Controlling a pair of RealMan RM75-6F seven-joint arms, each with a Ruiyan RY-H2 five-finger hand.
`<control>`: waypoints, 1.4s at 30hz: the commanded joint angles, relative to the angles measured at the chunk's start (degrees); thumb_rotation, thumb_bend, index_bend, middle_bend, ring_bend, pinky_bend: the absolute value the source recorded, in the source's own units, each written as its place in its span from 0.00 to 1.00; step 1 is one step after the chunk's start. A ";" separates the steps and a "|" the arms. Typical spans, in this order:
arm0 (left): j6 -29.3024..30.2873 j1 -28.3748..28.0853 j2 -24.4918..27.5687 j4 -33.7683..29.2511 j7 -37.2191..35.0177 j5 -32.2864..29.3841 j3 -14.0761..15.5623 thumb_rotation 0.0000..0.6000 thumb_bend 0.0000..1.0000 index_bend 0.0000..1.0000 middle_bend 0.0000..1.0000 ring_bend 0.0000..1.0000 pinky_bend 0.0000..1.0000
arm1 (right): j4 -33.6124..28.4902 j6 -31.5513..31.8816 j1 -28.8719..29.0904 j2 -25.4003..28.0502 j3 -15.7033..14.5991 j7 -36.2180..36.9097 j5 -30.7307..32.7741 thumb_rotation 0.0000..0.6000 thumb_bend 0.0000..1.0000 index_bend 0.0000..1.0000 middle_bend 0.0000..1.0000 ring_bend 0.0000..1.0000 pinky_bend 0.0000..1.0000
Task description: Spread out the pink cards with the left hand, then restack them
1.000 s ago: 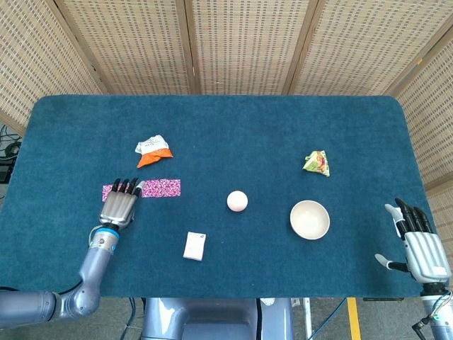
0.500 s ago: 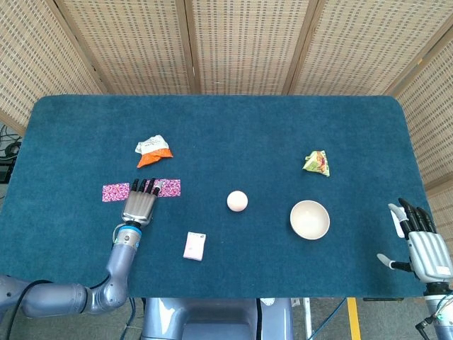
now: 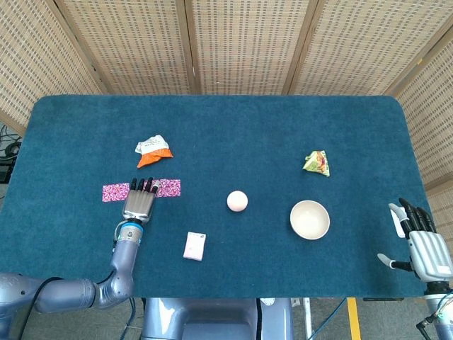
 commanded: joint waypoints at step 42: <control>2.86 6.63 8.67 -19.18 -3.22 3.43 8.49 1.00 0.88 0.03 0.00 0.00 0.00 | -0.37 0.68 -0.33 0.12 0.14 -0.20 0.05 1.00 0.13 0.09 0.00 0.00 0.00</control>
